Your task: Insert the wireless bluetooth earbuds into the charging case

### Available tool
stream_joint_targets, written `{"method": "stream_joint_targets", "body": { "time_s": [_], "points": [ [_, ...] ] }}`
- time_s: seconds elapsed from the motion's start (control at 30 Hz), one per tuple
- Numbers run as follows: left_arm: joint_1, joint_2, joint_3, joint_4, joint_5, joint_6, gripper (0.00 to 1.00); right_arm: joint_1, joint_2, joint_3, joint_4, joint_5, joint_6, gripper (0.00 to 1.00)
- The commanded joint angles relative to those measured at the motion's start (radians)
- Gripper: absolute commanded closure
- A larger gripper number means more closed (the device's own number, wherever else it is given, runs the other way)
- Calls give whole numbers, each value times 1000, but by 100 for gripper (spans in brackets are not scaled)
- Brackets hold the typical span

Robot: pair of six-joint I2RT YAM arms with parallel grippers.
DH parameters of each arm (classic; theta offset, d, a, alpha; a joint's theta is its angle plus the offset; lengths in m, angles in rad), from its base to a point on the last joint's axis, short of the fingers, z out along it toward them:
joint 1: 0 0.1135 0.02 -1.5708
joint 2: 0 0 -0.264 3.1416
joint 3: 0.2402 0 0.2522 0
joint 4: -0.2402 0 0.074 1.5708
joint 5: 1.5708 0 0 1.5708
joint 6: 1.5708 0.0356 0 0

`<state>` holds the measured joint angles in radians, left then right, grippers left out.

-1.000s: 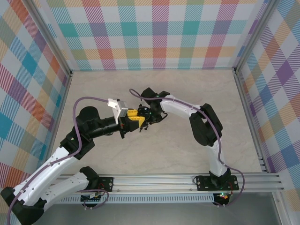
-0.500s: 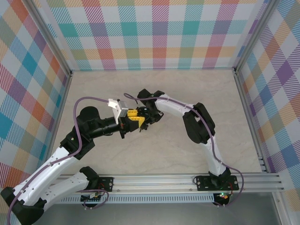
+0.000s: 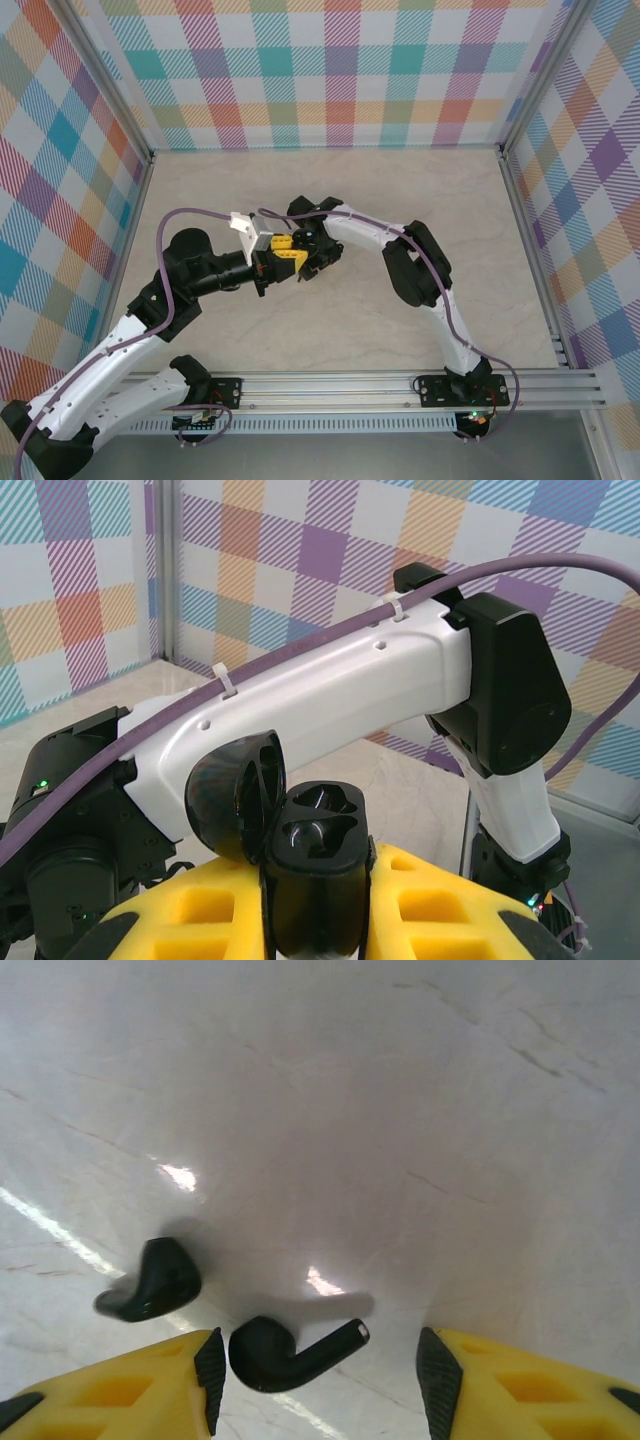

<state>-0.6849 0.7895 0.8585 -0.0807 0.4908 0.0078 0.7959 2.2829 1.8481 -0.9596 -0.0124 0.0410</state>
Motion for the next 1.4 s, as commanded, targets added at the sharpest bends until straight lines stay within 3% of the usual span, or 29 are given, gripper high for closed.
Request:
{"method": "stream_joint_targets", "body": {
  "time_s": [0.0,0.43,0.77,1.03,1.37],
  "points": [
    [-7,-19,-12,-6,-7,-1,93,5,34,32,-24,53,32,45],
    [-7,-18,-11,-6,-7,1,93,-27,37,52,-54,129,154,55],
    [-7,-9,-6,2,1,1,93,-97,7,14,-74,115,261,54],
    [-6,-7,-4,-3,3,2,93,-106,-54,-23,-23,28,183,44],
    [-7,-3,-5,-5,6,1,93,-104,-27,-13,-66,20,71,50]
  ]
}}
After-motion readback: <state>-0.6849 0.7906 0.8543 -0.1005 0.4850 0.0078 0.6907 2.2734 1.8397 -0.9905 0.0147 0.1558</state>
